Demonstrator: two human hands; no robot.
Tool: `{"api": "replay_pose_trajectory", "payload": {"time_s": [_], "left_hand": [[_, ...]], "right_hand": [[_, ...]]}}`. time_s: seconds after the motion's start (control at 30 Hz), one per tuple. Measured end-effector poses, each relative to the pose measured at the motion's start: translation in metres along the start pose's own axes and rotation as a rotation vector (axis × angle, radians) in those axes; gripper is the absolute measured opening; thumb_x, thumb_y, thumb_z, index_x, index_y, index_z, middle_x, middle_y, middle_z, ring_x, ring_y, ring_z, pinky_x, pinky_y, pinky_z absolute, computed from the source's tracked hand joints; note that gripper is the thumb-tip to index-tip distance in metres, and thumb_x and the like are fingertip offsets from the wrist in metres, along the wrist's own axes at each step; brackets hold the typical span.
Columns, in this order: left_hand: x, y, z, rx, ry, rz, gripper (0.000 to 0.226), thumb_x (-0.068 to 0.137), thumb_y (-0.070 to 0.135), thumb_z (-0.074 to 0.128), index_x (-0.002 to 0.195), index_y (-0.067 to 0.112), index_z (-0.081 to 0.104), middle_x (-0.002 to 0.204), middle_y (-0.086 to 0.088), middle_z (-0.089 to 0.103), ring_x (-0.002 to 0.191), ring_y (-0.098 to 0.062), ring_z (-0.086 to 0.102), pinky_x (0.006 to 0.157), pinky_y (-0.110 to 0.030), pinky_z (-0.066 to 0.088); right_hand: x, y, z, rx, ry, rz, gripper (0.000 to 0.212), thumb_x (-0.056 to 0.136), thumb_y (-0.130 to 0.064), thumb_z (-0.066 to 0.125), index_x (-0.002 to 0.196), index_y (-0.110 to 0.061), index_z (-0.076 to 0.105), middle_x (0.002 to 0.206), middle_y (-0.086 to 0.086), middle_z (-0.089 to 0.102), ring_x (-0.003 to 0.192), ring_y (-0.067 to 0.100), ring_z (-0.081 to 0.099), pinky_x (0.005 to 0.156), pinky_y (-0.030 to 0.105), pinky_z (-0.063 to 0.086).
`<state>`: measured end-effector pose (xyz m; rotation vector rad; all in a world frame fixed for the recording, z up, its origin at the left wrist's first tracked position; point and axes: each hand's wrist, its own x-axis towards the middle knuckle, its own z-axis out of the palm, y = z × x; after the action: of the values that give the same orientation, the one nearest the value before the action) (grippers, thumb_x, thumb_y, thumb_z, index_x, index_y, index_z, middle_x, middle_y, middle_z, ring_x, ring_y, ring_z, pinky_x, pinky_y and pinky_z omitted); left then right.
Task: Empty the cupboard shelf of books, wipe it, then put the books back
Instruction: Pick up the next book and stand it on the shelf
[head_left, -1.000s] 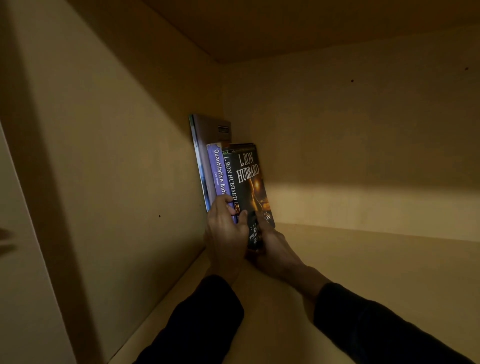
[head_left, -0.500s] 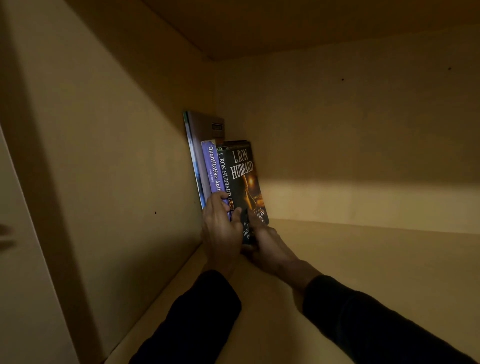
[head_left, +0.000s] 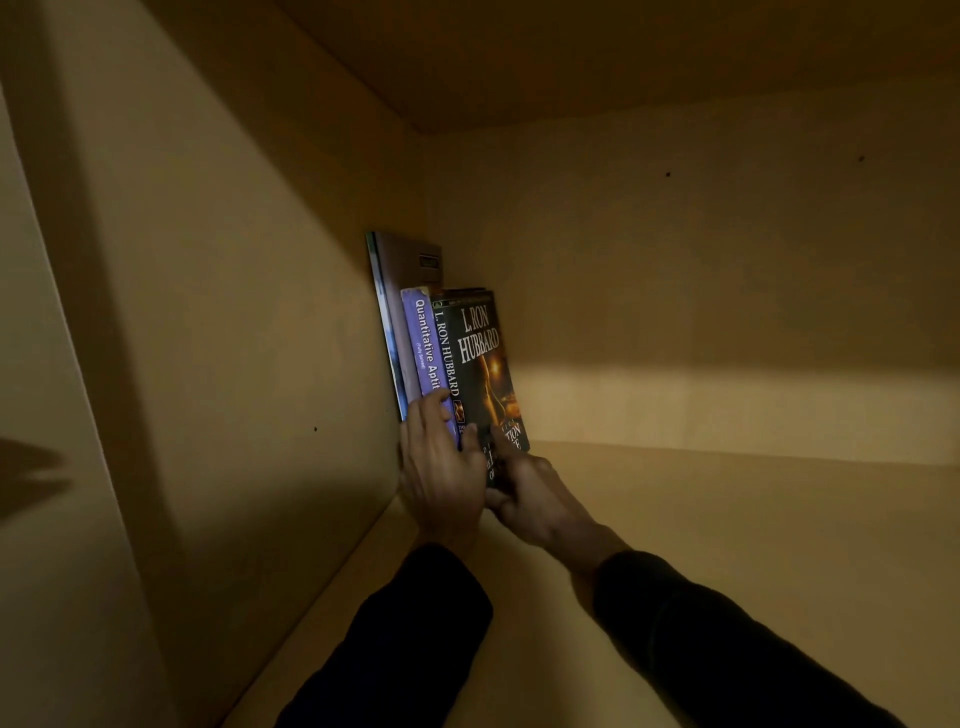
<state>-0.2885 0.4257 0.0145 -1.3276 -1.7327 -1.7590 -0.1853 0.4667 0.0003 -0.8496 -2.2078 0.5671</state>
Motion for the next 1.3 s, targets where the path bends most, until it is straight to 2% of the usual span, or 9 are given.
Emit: {"api": "replay_pose_trajectory", "payload": {"time_s": [0.1, 0.2, 0.43, 0.6, 0.73, 0.93, 1.1, 1.23, 1.3], "left_hand": [[-0.003, 0.001, 0.0, 0.055, 0.013, -0.029, 0.05, 0.086, 0.019, 0.07, 0.131, 0.015, 0.05, 0.127, -0.006, 0.052, 0.126, -0.025, 0.047, 0.088, -0.041, 0.053], [-0.006, 0.003, 0.0, 0.067, 0.024, -0.048, 0.049, 0.088, 0.02, 0.067, 0.134, 0.013, 0.05, 0.133, -0.007, 0.049, 0.131, -0.025, 0.044, 0.089, -0.04, 0.052], [-0.005, -0.002, 0.0, 0.07, 0.074, 0.009, 0.048, 0.086, -0.003, 0.06, 0.132, 0.011, 0.055, 0.128, -0.009, 0.053, 0.126, -0.027, 0.051, 0.084, -0.044, 0.058], [-0.005, -0.007, 0.003, 0.068, 0.1, 0.051, 0.043, 0.089, -0.001, 0.056, 0.131, 0.008, 0.056, 0.128, -0.011, 0.053, 0.129, -0.028, 0.048, 0.084, -0.047, 0.059], [-0.006, -0.008, 0.004, 0.052, 0.101, 0.044, 0.04, 0.09, -0.004, 0.057, 0.129, 0.006, 0.057, 0.126, -0.012, 0.053, 0.128, -0.028, 0.048, 0.088, -0.038, 0.053], [-0.007, -0.009, 0.004, 0.056, 0.1, 0.108, 0.019, 0.095, 0.01, 0.055, 0.113, 0.007, 0.061, 0.113, -0.01, 0.06, 0.117, -0.024, 0.055, 0.082, -0.026, 0.047], [-0.012, -0.006, 0.007, 0.023, 0.048, 0.088, 0.021, 0.097, 0.021, 0.052, 0.111, 0.009, 0.061, 0.112, -0.009, 0.063, 0.116, -0.022, 0.055, 0.083, -0.025, 0.044], [-0.013, -0.007, 0.009, 0.014, 0.007, 0.083, 0.019, 0.098, 0.021, 0.054, 0.11, 0.008, 0.061, 0.11, -0.009, 0.064, 0.116, -0.022, 0.055, 0.081, -0.026, 0.048], [-0.014, -0.005, 0.01, 0.015, -0.011, 0.113, 0.022, 0.097, 0.025, 0.051, 0.108, 0.01, 0.061, 0.107, -0.007, 0.065, 0.112, -0.021, 0.056, 0.077, -0.024, 0.046]], "right_hand": [[-0.001, -0.002, -0.001, 0.003, -0.007, -0.009, 0.08, 0.084, -0.047, 0.064, 0.15, -0.037, 0.019, 0.13, 0.007, 0.06, 0.106, 0.022, 0.062, 0.089, 0.04, 0.055], [0.0, 0.001, 0.0, -0.001, -0.013, -0.009, 0.079, 0.085, -0.038, 0.065, 0.15, -0.037, 0.02, 0.128, 0.007, 0.06, 0.101, 0.021, 0.063, 0.084, 0.036, 0.056], [0.007, 0.002, 0.001, 0.055, -0.001, -0.03, 0.084, 0.085, -0.034, 0.072, 0.151, -0.033, 0.021, 0.135, 0.003, 0.059, 0.113, 0.018, 0.062, 0.095, 0.033, 0.053], [0.007, 0.001, 0.001, 0.08, -0.013, -0.043, 0.083, 0.086, -0.031, 0.071, 0.151, -0.032, 0.02, 0.139, 0.003, 0.055, 0.119, 0.018, 0.058, 0.1, 0.034, 0.05], [0.005, 0.0, 0.002, 0.09, -0.008, -0.026, 0.083, 0.086, -0.03, 0.071, 0.151, -0.034, 0.019, 0.14, 0.003, 0.054, 0.12, 0.019, 0.057, 0.101, 0.037, 0.049], [-0.005, -0.005, -0.001, 0.028, -0.007, -0.019, 0.075, 0.087, -0.032, 0.069, 0.149, -0.029, 0.026, 0.124, 0.005, 0.063, 0.085, 0.004, 0.056, 0.069, 0.013, 0.043], [-0.011, -0.007, -0.003, -0.05, 0.037, 0.021, 0.06, 0.088, -0.038, 0.059, 0.142, -0.028, 0.035, 0.111, 0.007, 0.067, 0.09, 0.019, 0.065, 0.078, 0.038, 0.057], [-0.012, -0.005, -0.004, -0.108, 0.072, 0.052, 0.032, 0.093, -0.037, 0.053, 0.12, -0.021, 0.052, 0.09, 0.005, 0.066, 0.075, 0.019, 0.064, 0.069, 0.042, 0.058], [-0.012, -0.003, -0.005, -0.142, 0.104, 0.067, 0.026, 0.093, -0.035, 0.053, 0.113, -0.018, 0.056, 0.09, 0.007, 0.066, 0.075, 0.021, 0.063, 0.068, 0.043, 0.057]]}}
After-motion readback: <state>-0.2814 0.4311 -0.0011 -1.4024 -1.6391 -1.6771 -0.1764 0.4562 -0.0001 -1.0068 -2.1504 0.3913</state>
